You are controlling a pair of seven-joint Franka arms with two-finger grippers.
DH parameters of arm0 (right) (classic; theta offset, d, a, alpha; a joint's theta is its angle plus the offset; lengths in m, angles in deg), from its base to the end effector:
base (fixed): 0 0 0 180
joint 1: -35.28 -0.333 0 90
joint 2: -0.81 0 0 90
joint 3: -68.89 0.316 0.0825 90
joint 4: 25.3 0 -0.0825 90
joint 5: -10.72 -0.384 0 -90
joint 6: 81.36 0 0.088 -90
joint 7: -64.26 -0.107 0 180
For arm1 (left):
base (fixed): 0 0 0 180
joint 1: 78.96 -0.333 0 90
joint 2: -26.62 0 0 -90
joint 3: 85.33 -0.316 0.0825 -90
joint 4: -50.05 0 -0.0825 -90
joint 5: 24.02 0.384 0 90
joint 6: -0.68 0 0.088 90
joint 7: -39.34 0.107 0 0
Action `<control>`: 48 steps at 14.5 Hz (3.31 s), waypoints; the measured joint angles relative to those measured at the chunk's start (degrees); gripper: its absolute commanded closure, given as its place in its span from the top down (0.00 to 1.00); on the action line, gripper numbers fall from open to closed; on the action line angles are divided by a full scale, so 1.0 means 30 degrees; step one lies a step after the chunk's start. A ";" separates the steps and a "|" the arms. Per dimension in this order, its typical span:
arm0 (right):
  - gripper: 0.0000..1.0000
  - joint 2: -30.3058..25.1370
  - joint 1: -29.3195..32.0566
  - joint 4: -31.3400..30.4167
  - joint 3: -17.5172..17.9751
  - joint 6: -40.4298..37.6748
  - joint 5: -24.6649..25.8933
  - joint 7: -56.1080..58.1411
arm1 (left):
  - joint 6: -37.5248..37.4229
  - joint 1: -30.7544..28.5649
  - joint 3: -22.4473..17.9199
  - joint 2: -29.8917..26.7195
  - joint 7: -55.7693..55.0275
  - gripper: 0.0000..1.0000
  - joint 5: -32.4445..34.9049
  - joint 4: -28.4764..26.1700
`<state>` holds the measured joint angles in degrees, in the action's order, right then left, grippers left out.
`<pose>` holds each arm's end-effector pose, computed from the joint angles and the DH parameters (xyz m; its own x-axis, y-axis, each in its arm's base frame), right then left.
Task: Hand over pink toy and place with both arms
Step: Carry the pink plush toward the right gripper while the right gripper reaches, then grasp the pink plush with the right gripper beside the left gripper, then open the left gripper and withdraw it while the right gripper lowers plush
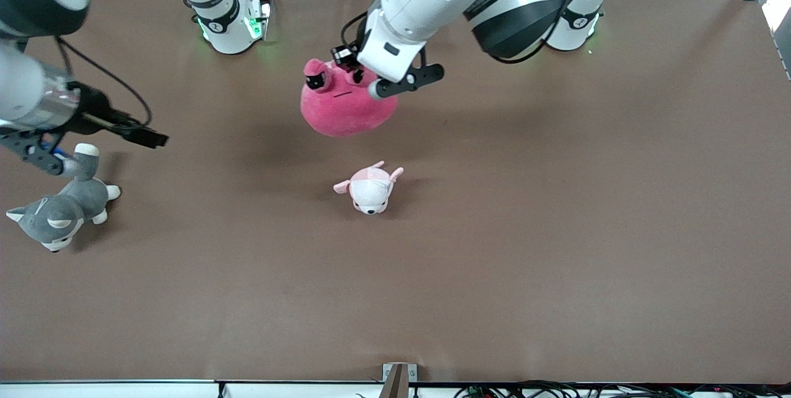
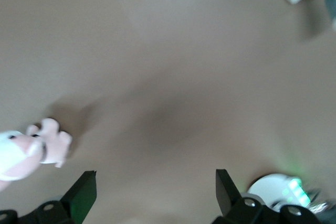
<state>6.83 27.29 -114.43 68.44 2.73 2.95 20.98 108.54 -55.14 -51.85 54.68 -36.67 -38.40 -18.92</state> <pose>0.5640 0.0906 0.5655 0.7880 -0.5708 -0.2307 -0.5799 -0.8140 0.0334 0.4488 -0.5444 0.5691 0.8413 0.3362 -0.4232 0.4893 -0.8066 0.3318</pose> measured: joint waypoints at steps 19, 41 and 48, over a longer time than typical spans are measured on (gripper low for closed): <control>0.92 -0.3199 -0.7471 -0.5896 0.0112 0.4989 -0.1521 -1.5129 | 0.2459 0.3569 -0.2531 0.1555 -0.1155 0.00 0.0000 0.0157; 0.00 -0.3370 -0.7593 -0.6014 -0.0305 0.5500 -0.1522 -1.5245 | 0.2470 0.3567 -0.2519 0.1177 -0.1334 1.00 0.0000 0.0437; 0.00 -0.3284 -0.4735 -0.8140 -0.0568 0.7049 -0.1512 -1.0907 | -0.1220 0.2274 -0.2600 -0.1923 -0.1271 1.00 0.0101 0.0460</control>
<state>-3.03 13.09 -138.85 66.73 23.88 -1.58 -11.74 104.88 -48.32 -59.65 48.91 -40.48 -38.10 -17.54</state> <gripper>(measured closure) 0.837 0.000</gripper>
